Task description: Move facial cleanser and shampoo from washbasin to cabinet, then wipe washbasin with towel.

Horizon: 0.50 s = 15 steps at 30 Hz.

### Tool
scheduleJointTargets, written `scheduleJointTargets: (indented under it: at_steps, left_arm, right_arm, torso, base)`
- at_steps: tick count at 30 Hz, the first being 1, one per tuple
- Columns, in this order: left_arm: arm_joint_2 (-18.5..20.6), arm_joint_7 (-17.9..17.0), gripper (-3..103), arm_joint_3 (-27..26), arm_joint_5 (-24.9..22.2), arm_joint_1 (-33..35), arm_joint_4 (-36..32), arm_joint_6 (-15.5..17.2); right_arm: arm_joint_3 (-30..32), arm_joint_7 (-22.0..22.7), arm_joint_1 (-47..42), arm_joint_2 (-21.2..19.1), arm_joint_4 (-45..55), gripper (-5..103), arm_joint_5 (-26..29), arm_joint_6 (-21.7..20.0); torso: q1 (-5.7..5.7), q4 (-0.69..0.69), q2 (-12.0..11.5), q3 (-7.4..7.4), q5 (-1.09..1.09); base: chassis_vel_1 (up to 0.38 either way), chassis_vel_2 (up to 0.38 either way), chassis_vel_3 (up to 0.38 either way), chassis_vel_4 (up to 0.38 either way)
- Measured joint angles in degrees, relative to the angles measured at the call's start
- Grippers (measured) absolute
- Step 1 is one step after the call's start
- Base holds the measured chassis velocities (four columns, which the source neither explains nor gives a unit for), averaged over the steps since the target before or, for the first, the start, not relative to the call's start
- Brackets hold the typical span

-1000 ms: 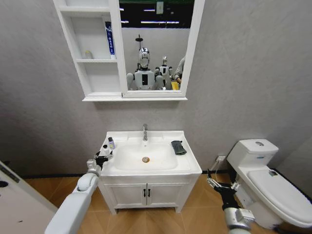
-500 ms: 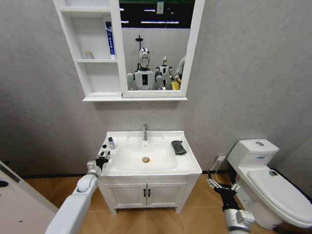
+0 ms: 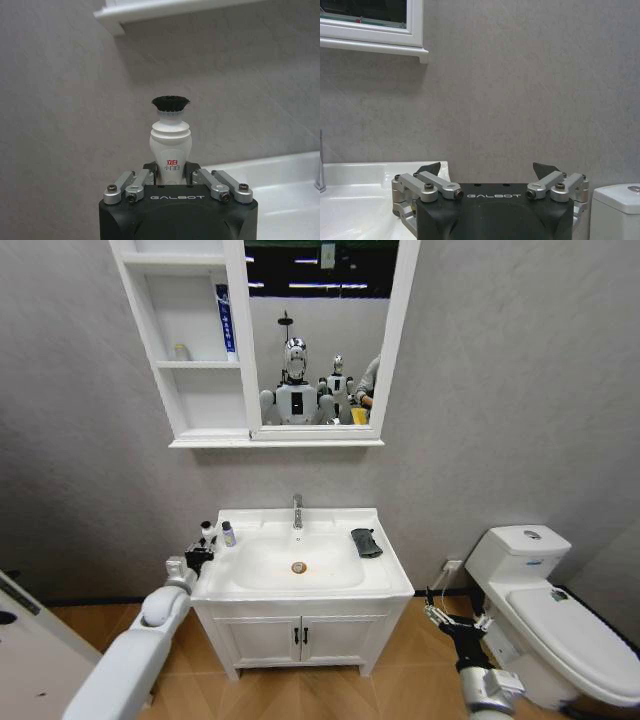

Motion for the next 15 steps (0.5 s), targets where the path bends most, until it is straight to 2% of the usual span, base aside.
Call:
scheduleJointTargets:
  at_steps: [2,3,4,5,6,7,9,10,12,13,15]
  left_arm:
    - [6.32,-2.39,28,-2.6,-5.17,0.48,-5.91,3.16]
    - [6.32,-2.39,28,-2.6,-5.17,0.48,-5.91,3.16]
    - [8.88,-3.49,28,-3.39,-7.59,0.39,-7.91,4.58]
    - [11.06,-4.57,28,-3.8,-10.03,-0.02,-9.53,5.75]
    - [14.37,-6.72,28,-4.22,-14.54,-1.5,-11.98,7.91]
    - [14.37,-6.72,28,-4.22,-14.54,-1.5,-11.98,7.91]
    - [18.81,-9.71,28,-4.24,-21.71,-5.33,-14.43,11.33]
    - [18.81,-9.71,28,-4.24,-21.71,-5.33,-14.43,11.33]
    - [21.99,-11.7,28,-3.74,-27.8,-8.91,-15.4,13.38]
    - [21.99,-11.7,28,-3.74,-27.8,-8.91,-15.4,13.38]
    - [25.89,-12.4,28,-1.59,-32.7,-15.18,-14.9,14.86]
  right_arm:
    - [-0.24,0.0,0.1,0.02,0.61,100,0.21,-0.24]
    - [-0.24,0.0,0.1,0.02,0.61,100,0.21,-0.24]
    - [-0.26,0.0,0.12,0.04,0.86,100,0.2,-0.35]
    - [-0.3,0.0,0.11,0.06,1.01,100,0.17,-0.5]
    - [-0.46,0.08,0.09,0.05,1.25,100,0.1,-0.71]
    - [-0.46,0.08,0.09,0.05,1.25,100,0.1,-0.71]
    - [-0.59,0.38,0.01,0.02,1.96,100,0.17,-1.15]
    - [-0.59,0.38,0.01,0.02,1.96,100,0.17,-1.15]
    - [-0.61,0.57,0.0,-0.17,2.52,100,0.32,-1.43]
    - [-0.61,0.57,0.0,-0.17,2.52,100,0.32,-1.43]
    - [-0.47,0.6,0.01,-0.52,2.95,100,0.39,-1.56]
  torso:
    - [0.0,0.01,0.0,0.0,0.03]
    - [0.0,0.01,0.0,0.0,0.03]
    - [0.0,0.01,0.01,0.0,0.03]
    - [-0.01,0.02,0.01,0.0,0.03]
    - [0.0,0.01,0.01,0.0,0.04]
    - [0.0,0.01,0.01,0.0,0.04]
    - [0.0,-0.01,0.01,0.0,0.02]
    - [0.0,-0.01,0.01,0.0,0.02]
    - [0.0,-0.01,0.01,0.0,0.03]
    - [0.0,-0.01,0.01,0.0,0.03]
    - [0.0,0.0,0.0,0.0,0.01]
  base:
    - [0.0,0.0,0.0,0.0]
    - [0.0,0.0,0.0,0.0]
    - [0.0,0.0,0.0,0.0]
    - [0.0,0.0,0.0,0.0]
    - [0.0,0.0,0.0,0.0]
    - [0.0,0.0,0.0,0.0]
    - [0.0,0.0,0.0,0.0]
    - [0.0,0.0,0.0,0.0]
    - [0.0,0.0,0.0,0.0]
    - [0.0,0.0,0.0,0.0]
    - [0.0,0.0,0.0,0.0]
